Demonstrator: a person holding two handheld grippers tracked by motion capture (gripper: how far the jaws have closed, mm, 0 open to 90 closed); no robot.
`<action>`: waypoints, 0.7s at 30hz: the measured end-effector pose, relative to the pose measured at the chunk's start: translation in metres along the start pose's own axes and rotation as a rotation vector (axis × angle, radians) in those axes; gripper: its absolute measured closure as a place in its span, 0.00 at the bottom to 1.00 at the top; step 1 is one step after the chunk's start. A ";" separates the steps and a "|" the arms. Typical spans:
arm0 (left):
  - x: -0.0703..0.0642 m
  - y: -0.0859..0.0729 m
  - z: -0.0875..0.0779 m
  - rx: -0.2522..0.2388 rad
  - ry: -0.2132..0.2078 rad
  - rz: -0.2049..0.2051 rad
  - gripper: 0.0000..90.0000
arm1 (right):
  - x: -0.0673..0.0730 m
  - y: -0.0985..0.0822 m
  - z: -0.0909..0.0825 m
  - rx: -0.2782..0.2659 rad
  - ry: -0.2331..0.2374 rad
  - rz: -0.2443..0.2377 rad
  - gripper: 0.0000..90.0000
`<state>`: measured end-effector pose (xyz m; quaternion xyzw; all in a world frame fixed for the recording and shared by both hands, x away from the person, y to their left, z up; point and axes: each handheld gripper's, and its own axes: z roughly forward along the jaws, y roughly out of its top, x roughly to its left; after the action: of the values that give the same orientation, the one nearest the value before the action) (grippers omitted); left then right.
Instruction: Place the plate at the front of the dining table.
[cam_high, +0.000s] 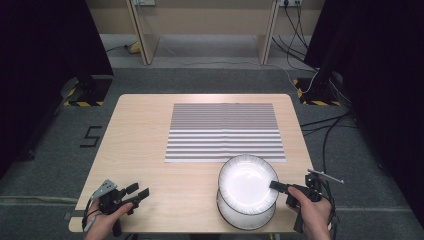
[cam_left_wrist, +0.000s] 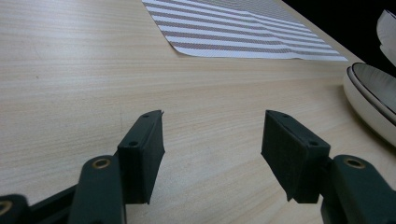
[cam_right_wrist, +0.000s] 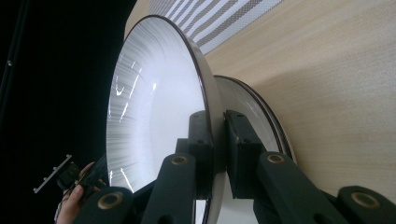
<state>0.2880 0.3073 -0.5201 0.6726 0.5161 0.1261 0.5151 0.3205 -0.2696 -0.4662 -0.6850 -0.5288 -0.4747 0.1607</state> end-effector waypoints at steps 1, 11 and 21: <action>0.000 0.000 0.000 0.001 0.001 0.001 0.43 | 0.001 0.001 0.000 -0.006 0.002 -0.001 0.91; 0.000 -0.001 0.001 0.003 0.015 0.012 0.42 | 0.005 0.007 0.000 -0.024 0.009 -0.002 0.91; 0.001 -0.002 0.000 0.000 0.017 0.010 0.42 | 0.012 0.017 0.000 -0.043 0.020 0.002 0.91</action>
<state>0.2876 0.3079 -0.5221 0.6740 0.5172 0.1345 0.5100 0.3353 -0.2693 -0.4520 -0.6841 -0.5163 -0.4924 0.1517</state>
